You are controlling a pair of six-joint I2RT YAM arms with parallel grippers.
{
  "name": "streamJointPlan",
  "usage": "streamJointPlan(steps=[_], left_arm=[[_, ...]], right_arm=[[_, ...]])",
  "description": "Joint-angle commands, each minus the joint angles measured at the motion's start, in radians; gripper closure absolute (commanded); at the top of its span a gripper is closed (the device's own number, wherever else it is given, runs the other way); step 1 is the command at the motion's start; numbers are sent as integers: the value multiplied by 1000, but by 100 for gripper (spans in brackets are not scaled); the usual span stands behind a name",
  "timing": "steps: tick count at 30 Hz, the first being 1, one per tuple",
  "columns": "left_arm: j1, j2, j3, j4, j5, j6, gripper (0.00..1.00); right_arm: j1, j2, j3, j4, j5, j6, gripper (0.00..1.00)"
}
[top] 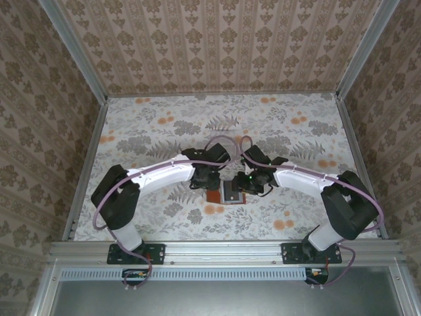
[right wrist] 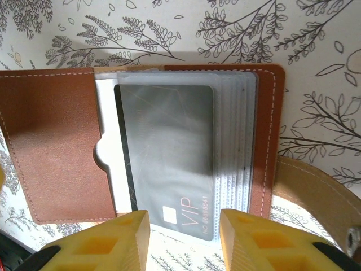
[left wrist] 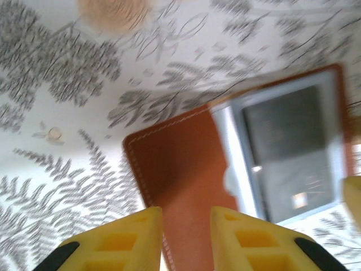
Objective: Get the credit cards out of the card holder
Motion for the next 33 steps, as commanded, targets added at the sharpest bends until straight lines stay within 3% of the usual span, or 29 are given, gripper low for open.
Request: streamJointPlan(steps=[1, 16, 33], left_arm=[[23, -29, -42, 120, 123, -43, 72], [38, -6, -163, 349, 250, -163, 74], [73, 1, -394, 660, 319, -219, 63]], right_arm=[[-6, -18, 25, -50, 31, -21, 60], [-32, 80, 55, -12, -2, -59, 61], [-42, 131, 13, 28, -11, -51, 63]])
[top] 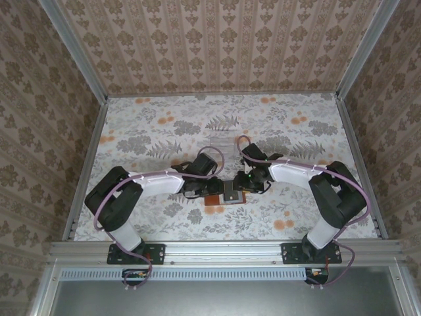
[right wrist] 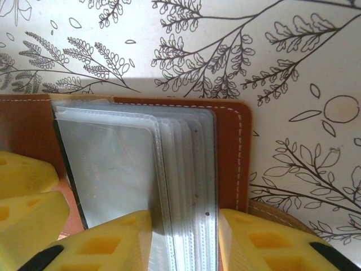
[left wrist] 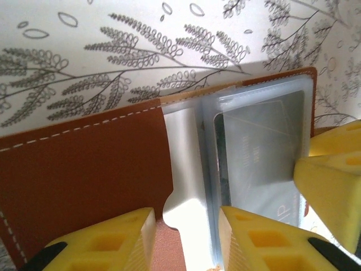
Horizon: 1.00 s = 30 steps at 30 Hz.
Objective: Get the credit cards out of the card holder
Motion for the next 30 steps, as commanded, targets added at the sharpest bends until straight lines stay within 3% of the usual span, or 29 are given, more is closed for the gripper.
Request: streamJointPlan(steps=[1, 14, 30], left_arm=[[7, 18, -23, 79, 29, -21, 63], [7, 49, -16, 85, 47, -18, 63], [7, 27, 17, -35, -3, 18, 76]], right_arm=[[-6, 7, -27, 18, -14, 6, 63], [-6, -1, -52, 27, -15, 13, 68], [-6, -32, -43, -15, 18, 6, 68]])
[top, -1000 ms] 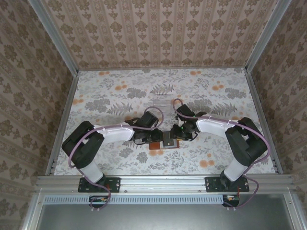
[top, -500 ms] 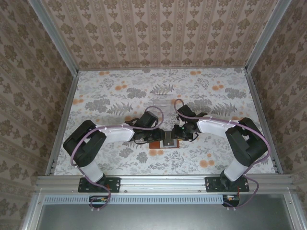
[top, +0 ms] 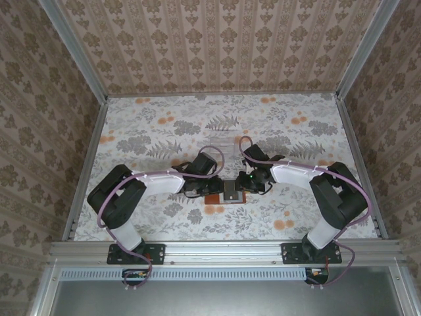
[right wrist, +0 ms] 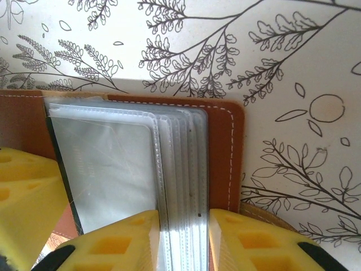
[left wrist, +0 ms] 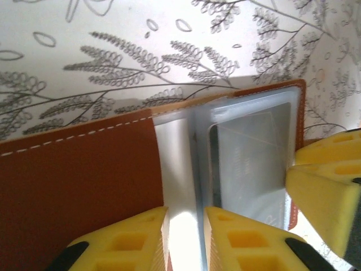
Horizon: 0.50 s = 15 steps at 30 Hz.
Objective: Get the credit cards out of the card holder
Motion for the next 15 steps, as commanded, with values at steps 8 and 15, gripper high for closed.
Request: streamJointPlan(steps=[8, 15], left_arm=[[1, -19, 23, -71, -21, 34, 77], [-2, -32, 24, -22, 11, 27, 70]], right_arm=[[1, -69, 7, -103, 56, -15, 65], [1, -87, 7, -63, -6, -6, 67]])
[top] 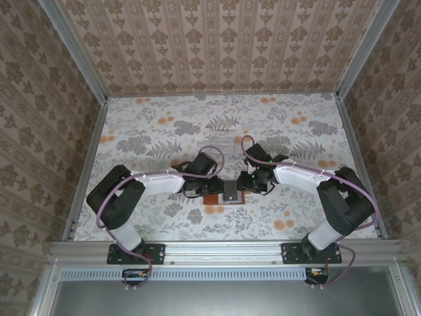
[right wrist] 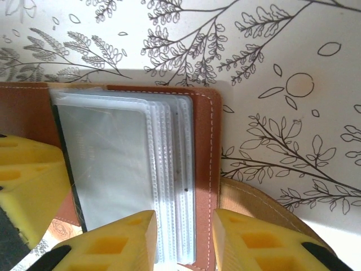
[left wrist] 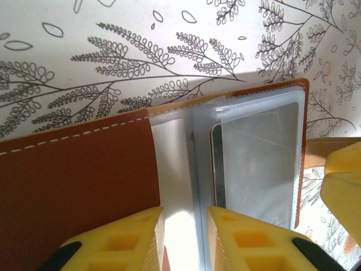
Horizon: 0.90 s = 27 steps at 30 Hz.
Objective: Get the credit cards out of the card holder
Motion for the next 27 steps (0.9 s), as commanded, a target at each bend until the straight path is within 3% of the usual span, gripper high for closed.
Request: streamJointPlan(steps=[1, 15, 27], left_arm=[[-2, -19, 15, 10, 15, 14, 70], [-3, 1, 10, -6, 4, 13, 70], [-3, -49, 4, -12, -18, 21, 69]], right_arm=[[1, -15, 10, 4, -36, -1, 67], [1, 79, 44, 28, -69, -14, 66], [1, 102, 34, 7, -30, -24, 75]])
